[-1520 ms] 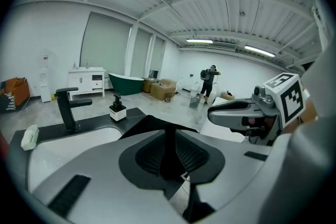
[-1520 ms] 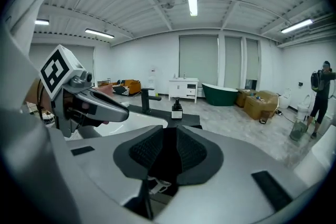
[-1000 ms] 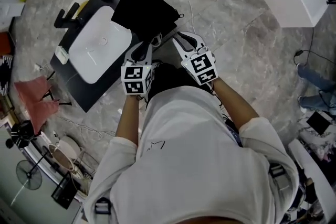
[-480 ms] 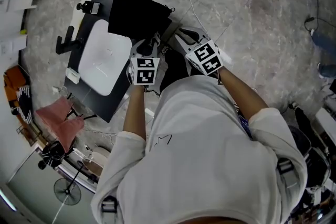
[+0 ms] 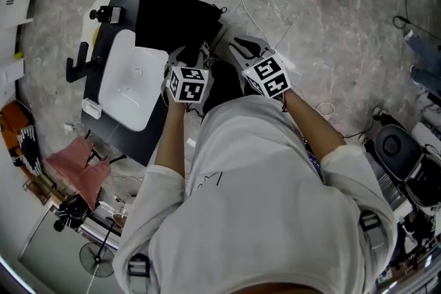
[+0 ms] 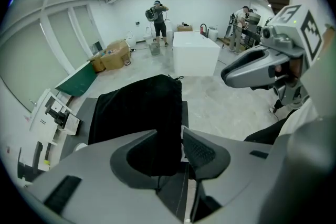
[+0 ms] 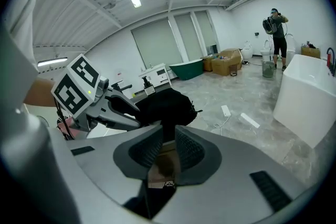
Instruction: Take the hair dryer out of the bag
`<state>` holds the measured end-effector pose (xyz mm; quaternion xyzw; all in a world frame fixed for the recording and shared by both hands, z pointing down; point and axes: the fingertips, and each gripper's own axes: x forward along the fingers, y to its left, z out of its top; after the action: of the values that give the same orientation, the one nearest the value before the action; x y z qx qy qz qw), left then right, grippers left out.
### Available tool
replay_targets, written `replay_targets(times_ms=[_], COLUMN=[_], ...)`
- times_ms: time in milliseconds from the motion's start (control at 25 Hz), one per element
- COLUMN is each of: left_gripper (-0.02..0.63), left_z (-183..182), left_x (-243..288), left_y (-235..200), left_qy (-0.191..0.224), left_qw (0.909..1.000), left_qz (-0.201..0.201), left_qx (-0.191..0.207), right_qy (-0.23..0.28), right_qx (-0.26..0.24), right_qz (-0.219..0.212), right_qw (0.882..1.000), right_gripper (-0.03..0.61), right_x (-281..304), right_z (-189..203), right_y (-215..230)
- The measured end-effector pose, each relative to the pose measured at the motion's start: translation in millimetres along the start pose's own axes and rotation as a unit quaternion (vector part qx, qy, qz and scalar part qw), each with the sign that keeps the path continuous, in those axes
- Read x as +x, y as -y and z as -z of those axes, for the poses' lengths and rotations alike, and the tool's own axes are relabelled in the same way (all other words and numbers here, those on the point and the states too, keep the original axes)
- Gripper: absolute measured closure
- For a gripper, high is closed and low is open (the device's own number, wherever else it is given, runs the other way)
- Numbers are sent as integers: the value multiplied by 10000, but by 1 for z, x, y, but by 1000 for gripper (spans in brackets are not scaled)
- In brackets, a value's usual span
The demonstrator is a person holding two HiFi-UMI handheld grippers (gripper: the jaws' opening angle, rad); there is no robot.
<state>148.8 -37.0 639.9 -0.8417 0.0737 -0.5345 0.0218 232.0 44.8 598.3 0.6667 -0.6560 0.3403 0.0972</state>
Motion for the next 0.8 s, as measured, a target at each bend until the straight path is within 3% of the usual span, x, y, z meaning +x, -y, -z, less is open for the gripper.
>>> replay_targets(times_ms=[200,440,800], left_gripper=[459,566,571], left_z=[0,-3,-10], left_x=[5,1,-3], left_y=[-5,-20,-68], left_qy=[45,265,579], left_qw=[9998,9988,9972], left_qz=[199,332,213], left_qx=[7,-238,-426], right_qy=[-68,-122,-239], right_qx=[23,47,-28], right_qz=[73,147,178], right_qw=[9999,9998,9996], right_gripper=[511,511,511], right_x=[8,18,44], right_z=[1,-1,-9], right_y=[-4,-10,-24])
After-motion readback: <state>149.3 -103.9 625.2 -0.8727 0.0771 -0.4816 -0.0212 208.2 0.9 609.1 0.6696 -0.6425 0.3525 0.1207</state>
